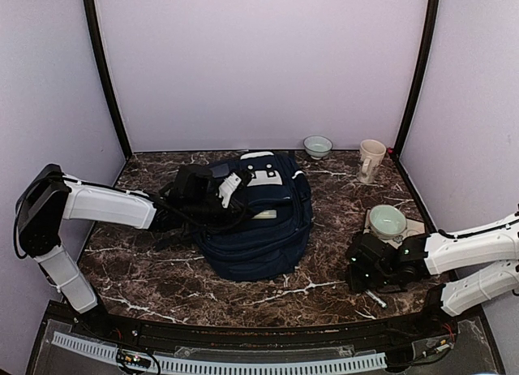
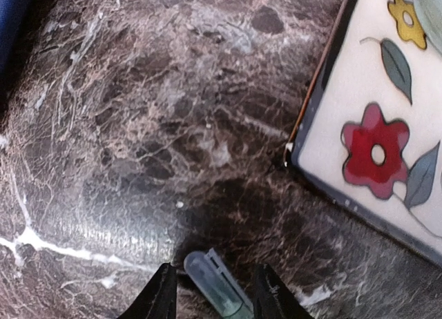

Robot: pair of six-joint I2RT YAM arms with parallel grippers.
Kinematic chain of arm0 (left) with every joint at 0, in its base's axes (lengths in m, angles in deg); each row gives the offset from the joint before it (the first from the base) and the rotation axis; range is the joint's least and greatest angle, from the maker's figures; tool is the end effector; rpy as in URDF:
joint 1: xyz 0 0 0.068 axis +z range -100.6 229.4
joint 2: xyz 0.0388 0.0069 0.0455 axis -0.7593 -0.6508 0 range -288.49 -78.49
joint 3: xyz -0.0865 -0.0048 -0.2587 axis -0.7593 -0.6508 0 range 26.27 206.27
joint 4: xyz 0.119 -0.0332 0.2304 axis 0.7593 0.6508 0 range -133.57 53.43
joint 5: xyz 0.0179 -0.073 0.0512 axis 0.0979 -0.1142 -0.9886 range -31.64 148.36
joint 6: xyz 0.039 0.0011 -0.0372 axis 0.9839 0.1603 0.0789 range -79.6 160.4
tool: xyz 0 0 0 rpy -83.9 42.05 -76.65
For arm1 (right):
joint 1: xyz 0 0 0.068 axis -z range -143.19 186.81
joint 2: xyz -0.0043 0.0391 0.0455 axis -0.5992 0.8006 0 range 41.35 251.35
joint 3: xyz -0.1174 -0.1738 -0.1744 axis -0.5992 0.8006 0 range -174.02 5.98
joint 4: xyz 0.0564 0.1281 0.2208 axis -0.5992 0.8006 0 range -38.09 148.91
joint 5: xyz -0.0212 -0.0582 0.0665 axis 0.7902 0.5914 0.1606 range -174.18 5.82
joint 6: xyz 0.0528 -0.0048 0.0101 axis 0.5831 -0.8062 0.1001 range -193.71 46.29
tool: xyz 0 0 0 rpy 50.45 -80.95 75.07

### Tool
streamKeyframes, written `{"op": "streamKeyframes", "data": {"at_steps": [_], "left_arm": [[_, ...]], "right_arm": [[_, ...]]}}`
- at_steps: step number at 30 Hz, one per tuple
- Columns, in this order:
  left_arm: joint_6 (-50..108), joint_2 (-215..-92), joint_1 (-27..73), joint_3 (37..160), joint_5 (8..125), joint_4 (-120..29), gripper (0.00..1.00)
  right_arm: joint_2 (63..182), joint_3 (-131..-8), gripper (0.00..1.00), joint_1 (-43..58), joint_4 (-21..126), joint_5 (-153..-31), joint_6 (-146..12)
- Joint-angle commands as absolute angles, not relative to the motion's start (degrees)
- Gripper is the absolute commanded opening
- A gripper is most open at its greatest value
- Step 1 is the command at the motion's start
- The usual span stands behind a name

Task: Pack the student bag
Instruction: Move the pen to the center of the board.

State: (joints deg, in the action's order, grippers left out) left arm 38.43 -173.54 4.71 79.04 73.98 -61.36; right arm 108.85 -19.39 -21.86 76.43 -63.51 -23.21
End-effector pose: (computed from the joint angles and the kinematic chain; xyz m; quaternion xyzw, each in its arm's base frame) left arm 0.2516 -0.2624 0.2112 0.3719 0.7492 -0.3172 0.4470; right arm 0.1061 0.1501 0.1390 -0.0325 0.9636 0.0605 0.2585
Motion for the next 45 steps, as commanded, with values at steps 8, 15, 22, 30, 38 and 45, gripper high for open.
{"op": "streamKeyframes", "data": {"at_steps": [8, 15, 22, 30, 38, 45], "left_arm": [[37.5, -172.8, 4.3, 76.6, 74.7, -64.8, 0.0], [37.5, -171.2, 4.3, 74.6, 73.5, -65.0, 0.0], [37.6, -168.5, 4.3, 72.4, 72.6, -63.8, 0.0], [37.6, -166.8, 4.3, 69.8, 70.7, -63.4, 0.0], [37.1, -166.9, 4.3, 69.0, 70.9, -64.1, 0.0], [37.2, -167.0, 4.2, 69.1, 70.8, -63.9, 0.0]], "right_arm": [[112.9, -19.5, 0.13, -23.2, 75.6, -66.9, -23.5], [121.0, -24.0, 0.03, -23.3, 68.1, -63.3, -27.0], [134.5, -33.8, 0.02, -22.3, 65.0, -54.6, -32.0], [138.6, -35.9, 0.12, -21.5, 61.8, -57.4, -35.5], [127.1, -29.5, 0.52, -21.5, 62.2, -62.2, -35.5], [119.2, -25.7, 0.51, -21.5, 66.1, -70.2, -35.9]]}}
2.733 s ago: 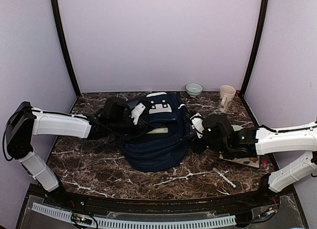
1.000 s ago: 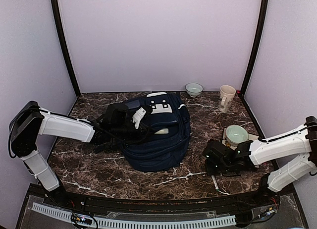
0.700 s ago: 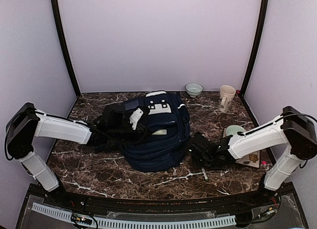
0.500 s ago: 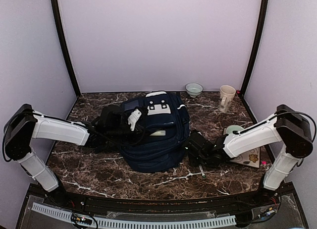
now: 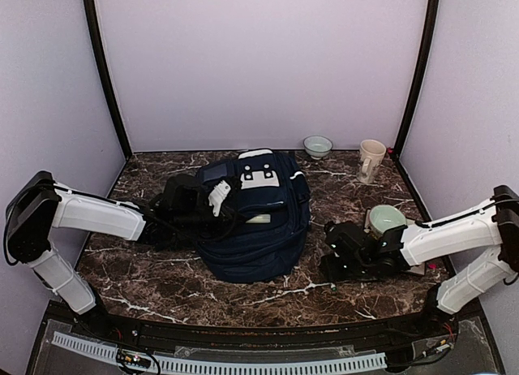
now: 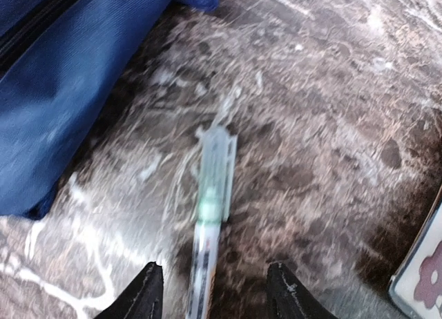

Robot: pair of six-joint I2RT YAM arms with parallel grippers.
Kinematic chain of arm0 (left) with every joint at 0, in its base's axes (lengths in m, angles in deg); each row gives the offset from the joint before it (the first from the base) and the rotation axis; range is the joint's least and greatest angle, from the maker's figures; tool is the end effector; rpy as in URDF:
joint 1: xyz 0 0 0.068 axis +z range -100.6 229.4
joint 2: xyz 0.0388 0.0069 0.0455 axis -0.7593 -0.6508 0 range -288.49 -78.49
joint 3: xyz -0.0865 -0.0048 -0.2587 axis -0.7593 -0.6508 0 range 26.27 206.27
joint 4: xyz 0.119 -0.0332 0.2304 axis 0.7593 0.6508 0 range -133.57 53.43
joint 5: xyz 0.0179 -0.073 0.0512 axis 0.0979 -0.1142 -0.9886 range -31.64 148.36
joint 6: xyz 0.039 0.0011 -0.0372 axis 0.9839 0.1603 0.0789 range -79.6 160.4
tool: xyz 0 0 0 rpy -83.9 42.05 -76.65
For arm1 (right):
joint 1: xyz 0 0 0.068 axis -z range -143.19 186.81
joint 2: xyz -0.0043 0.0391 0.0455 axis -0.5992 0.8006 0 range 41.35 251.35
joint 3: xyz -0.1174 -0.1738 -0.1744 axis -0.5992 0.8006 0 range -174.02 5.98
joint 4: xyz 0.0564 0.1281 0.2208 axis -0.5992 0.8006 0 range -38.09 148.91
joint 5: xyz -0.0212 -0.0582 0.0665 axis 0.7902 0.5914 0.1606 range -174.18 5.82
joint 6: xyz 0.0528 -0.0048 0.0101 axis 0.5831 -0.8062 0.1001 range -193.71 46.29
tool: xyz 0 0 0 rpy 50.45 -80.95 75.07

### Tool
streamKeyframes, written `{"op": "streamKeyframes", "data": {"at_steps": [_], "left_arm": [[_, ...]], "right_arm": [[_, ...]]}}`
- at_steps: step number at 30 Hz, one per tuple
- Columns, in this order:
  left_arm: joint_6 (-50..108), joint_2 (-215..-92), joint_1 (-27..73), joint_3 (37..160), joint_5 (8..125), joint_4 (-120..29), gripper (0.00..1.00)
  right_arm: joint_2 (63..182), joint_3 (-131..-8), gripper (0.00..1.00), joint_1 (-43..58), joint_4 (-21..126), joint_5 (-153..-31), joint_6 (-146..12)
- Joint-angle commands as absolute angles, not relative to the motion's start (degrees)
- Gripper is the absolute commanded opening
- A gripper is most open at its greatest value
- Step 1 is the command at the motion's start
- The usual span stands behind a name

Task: Pack the student bag
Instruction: Move the pen to the center of the board, then pick up the pen from the center of the board.

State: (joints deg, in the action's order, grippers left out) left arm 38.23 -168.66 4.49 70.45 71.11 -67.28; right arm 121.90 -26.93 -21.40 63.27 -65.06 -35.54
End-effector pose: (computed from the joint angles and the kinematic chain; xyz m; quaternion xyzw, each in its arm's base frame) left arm 0.2316 -0.2419 0.2018 0.3583 0.7460 -0.3057 0.4708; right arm 0.1372 0.1991 0.1410 -0.1217 0.9435 0.0898 0.2949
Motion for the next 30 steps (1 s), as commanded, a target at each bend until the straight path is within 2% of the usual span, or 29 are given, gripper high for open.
{"op": "streamKeyframes", "data": {"at_steps": [1, 9, 14, 19, 23, 30], "left_arm": [[37.1, -167.1, 4.3, 69.2, 70.8, -63.9, 0.0], [37.1, -167.5, 4.3, 69.7, 71.1, -64.0, 0.0], [37.0, -167.9, 4.3, 70.0, 71.4, -64.0, 0.0], [37.1, -167.9, 4.3, 69.9, 71.4, -64.0, 0.0], [37.2, -167.5, 4.3, 69.9, 71.1, -63.8, 0.0], [37.3, -166.8, 4.3, 69.9, 70.5, -63.3, 0.0]], "right_arm": [[118.6, -25.4, 0.5, -21.6, 66.8, -70.8, -35.7], [118.2, -23.4, 0.47, -23.2, 67.1, -75.3, -35.3], [119.5, -23.2, 0.43, -23.7, 66.9, -74.8, -34.6], [120.0, -23.9, 0.34, -24.1, 67.7, -72.8, -34.7], [122.3, -24.4, 0.32, -24.2, 68.4, -70.5, -34.8], [126.4, -25.3, 0.15, -25.1, 68.3, -68.9, -35.4]]}}
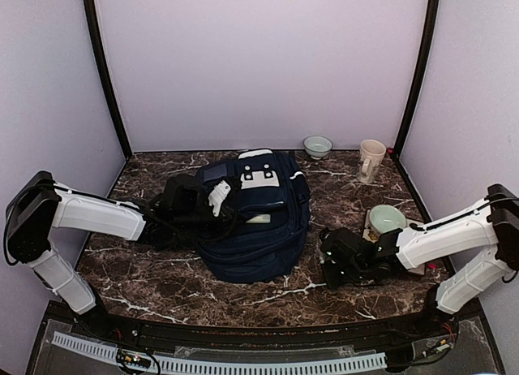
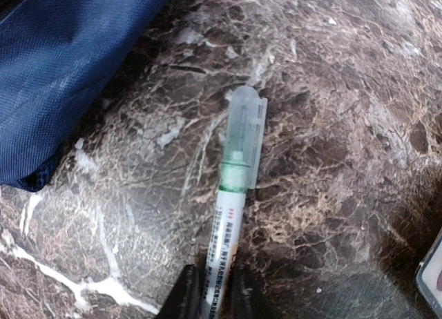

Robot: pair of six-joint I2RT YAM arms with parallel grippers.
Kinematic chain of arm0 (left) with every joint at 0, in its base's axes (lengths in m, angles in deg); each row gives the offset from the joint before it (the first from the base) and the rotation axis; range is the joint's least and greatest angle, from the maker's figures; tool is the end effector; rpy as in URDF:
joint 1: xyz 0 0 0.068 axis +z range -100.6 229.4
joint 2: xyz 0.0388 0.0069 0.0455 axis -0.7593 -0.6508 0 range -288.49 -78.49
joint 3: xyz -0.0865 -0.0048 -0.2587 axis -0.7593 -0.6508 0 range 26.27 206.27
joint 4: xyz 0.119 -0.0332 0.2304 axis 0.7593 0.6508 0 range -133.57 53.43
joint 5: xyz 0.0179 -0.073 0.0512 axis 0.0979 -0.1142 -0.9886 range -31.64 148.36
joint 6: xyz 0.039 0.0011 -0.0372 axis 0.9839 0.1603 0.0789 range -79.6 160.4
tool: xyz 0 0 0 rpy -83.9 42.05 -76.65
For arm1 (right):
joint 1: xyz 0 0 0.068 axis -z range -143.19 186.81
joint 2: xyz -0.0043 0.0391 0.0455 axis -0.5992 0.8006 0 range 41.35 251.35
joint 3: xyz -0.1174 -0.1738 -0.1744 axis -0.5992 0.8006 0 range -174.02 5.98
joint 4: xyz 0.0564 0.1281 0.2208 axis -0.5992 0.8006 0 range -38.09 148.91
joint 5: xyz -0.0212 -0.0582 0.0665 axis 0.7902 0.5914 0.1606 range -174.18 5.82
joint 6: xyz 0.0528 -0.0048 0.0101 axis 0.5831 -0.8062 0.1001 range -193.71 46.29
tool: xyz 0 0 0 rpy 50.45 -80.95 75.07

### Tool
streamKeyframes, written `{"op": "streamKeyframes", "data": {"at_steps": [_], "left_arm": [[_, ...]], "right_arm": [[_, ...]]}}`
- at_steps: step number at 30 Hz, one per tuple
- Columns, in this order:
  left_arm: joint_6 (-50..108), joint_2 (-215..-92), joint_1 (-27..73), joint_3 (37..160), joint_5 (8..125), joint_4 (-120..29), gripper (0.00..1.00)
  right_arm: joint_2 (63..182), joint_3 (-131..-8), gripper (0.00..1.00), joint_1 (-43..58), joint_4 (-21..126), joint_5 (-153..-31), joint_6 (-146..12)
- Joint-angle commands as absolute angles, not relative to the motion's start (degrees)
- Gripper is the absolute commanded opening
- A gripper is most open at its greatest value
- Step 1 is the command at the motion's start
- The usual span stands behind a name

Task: Pack the student bag
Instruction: Pick up the pen from the center of the board.

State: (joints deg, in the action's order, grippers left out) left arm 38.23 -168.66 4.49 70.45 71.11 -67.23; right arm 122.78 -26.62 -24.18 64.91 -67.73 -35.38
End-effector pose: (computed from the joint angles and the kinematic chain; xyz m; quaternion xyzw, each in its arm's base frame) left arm 0.2315 -0.2419 0.2017 0.3583 0.7462 -0.3056 0.4705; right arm 0.1243 0.2034 0.1342 -0.1545 0.9481 0.0938 0.2616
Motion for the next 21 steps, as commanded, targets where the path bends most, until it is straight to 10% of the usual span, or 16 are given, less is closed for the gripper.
{"op": "streamKeyframes", "data": {"at_steps": [1, 21], "left_arm": [[37.3, -166.7, 4.3, 69.9, 70.5, -63.3, 0.0], [36.6, -165.6, 4.3, 69.6, 69.3, -64.1, 0.0]], "right_arm": [[126.5, -25.5, 0.12, -25.2, 68.3, -68.7, -35.5], [117.3, -27.0, 0.0, -25.5, 70.1, -57.4, -38.6]]}}
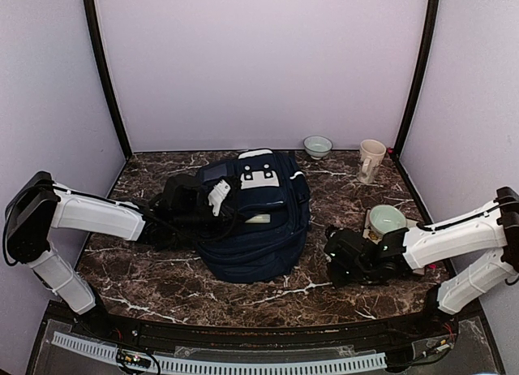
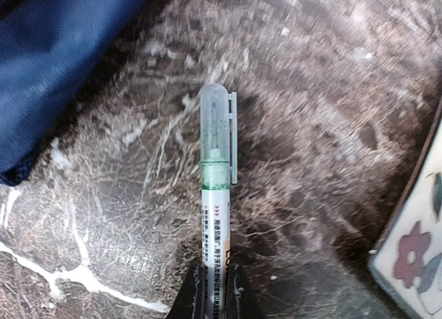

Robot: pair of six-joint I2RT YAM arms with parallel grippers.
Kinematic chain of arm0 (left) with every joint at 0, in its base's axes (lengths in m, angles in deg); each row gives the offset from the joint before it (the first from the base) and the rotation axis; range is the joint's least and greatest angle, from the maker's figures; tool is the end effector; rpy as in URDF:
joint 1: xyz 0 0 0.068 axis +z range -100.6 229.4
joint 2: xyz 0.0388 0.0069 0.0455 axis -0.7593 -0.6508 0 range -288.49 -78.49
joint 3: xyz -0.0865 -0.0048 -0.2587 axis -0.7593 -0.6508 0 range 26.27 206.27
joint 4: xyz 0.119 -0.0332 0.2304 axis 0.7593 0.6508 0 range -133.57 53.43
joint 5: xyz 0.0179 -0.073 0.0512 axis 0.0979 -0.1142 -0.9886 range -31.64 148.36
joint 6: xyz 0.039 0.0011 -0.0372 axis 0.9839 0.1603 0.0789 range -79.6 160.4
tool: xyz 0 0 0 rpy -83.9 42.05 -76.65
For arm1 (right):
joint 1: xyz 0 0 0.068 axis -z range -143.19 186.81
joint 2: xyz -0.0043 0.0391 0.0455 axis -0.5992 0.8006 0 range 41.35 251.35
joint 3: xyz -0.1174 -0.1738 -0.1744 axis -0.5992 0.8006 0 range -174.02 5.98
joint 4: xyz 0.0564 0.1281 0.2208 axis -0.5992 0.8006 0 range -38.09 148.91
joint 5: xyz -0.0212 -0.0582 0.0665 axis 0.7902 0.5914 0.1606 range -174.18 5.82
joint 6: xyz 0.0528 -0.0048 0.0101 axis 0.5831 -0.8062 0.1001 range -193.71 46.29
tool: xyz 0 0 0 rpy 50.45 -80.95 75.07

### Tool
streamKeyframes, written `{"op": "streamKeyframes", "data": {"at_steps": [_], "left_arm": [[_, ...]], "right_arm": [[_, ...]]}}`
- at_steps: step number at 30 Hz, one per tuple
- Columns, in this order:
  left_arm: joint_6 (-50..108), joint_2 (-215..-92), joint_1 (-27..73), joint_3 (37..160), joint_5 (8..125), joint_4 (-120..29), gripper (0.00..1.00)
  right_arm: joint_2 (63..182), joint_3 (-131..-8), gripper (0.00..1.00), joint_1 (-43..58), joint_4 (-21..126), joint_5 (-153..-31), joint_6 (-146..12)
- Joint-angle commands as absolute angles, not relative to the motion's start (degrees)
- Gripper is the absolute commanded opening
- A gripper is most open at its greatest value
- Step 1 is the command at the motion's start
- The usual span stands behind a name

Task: Pack the student bag
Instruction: Pick up the pen from the center of the board, then place the pen in the upper front pocket of the bag.

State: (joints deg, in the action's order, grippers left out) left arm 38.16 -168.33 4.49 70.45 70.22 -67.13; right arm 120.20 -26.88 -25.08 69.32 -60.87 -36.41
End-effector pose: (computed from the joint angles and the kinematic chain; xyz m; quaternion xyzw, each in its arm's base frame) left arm 0.2316 -0.2412 0.2033 0.3539 0.7476 -0.3007 0.4748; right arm 0.1209 0.1963 0.1425 -0.1576 0.9412 0.0442 0.2957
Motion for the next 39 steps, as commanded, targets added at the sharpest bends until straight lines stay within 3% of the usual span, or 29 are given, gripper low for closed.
{"op": "streamKeyframes", "data": {"at_steps": [1, 18, 39], "left_arm": [[36.6, -165.5, 4.3, 69.6, 69.2, -64.1, 0.0], [35.7, -162.7, 4.3, 66.9, 67.5, -66.5, 0.0], [36.7, -160.4, 4.3, 64.6, 70.0, -70.0, 0.0]], "right_arm": [[116.4, -27.0, 0.0, -25.5, 69.9, -57.3, -39.3], [107.6, -31.7, 0.0, -27.0, 63.8, -62.0, -58.3], [121.1, -42.4, 0.0, -28.4, 60.5, -70.4, -67.5]]}}
